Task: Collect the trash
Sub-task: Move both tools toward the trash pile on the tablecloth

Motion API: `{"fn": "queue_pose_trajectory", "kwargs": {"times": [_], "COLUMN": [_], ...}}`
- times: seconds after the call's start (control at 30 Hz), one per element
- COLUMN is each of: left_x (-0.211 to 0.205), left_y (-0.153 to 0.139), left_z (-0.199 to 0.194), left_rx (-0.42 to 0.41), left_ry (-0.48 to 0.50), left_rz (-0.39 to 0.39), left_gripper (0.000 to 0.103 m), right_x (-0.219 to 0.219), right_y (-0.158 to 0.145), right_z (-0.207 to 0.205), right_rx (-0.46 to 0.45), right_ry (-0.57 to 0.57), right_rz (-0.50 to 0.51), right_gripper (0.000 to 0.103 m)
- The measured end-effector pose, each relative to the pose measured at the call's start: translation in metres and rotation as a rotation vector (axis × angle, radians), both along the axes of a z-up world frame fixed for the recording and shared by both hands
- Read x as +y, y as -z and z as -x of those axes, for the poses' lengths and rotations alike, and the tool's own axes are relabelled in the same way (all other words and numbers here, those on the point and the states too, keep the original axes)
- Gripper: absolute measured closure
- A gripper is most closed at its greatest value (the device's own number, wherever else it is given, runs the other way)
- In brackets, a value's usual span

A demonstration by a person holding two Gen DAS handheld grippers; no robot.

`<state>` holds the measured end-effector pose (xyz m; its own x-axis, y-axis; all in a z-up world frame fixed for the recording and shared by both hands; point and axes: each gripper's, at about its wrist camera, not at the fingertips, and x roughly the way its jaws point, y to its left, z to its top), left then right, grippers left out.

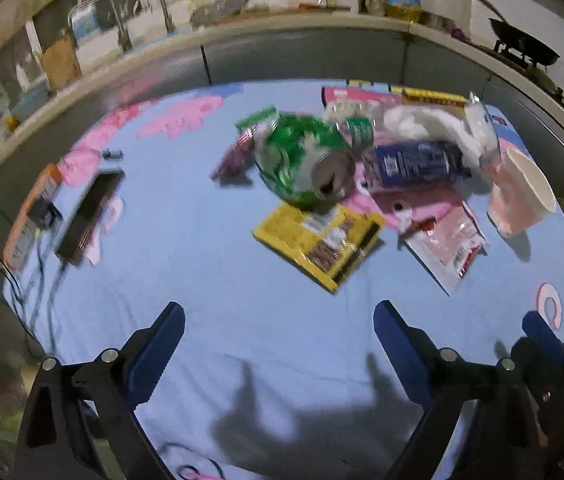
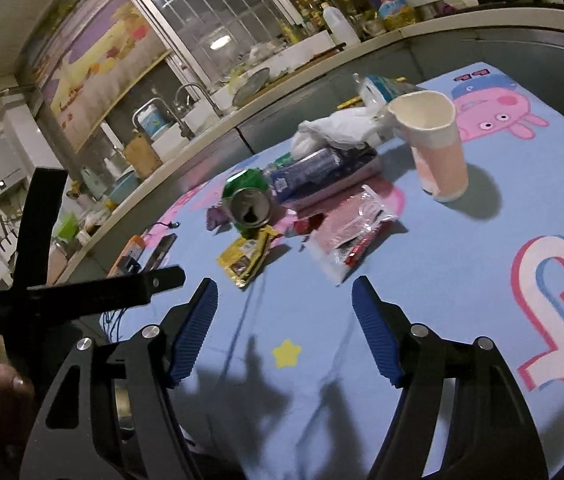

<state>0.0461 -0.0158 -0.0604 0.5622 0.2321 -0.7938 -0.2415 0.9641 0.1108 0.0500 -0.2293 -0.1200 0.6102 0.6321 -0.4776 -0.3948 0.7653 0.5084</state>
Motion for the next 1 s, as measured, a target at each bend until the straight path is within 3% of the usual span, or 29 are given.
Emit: {"fn": "queue_pose_trajectory", "kwargs": {"times": [0.17,0.4,0.5,0.67,1.0], "left_x": [0.006,0.012,0.021,0.048,0.109], "left_y": [-0.020,-0.044,-0.051,-0.052,-0.062], "left_z": [-0.003,-0.006,-0.002,-0.003,-0.032], "left_rx": [-0.073,-0.175,-0.217,-0.251,-0.354], "left_ry": [0.063,0.173,0.192,0.186,0.180], "left_rz": [-0.028,-0.063,-0.071,-0.057,0.002], "left_gripper": [0.006,0.006,0.005,0.004,0.004], "right_x": [0.007,0.022,0.047,0.093,0.106], "right_y": [-0.003,-0.028,-0.037,-0.033,-0.054], "right_z": [0.024,0.059,0.063,0.049,0.014], "right_rx": [-0.002,-0.077,-0.085,-0.024,-0.080], "right_ry": [0.034,0.109,0.062,-0.057,0.154], "right_rz": [-0.038,-0.030,0.028,0.163,0.283], "right_gripper": [0.029,0.007,0.006,0.006,0.006]}}
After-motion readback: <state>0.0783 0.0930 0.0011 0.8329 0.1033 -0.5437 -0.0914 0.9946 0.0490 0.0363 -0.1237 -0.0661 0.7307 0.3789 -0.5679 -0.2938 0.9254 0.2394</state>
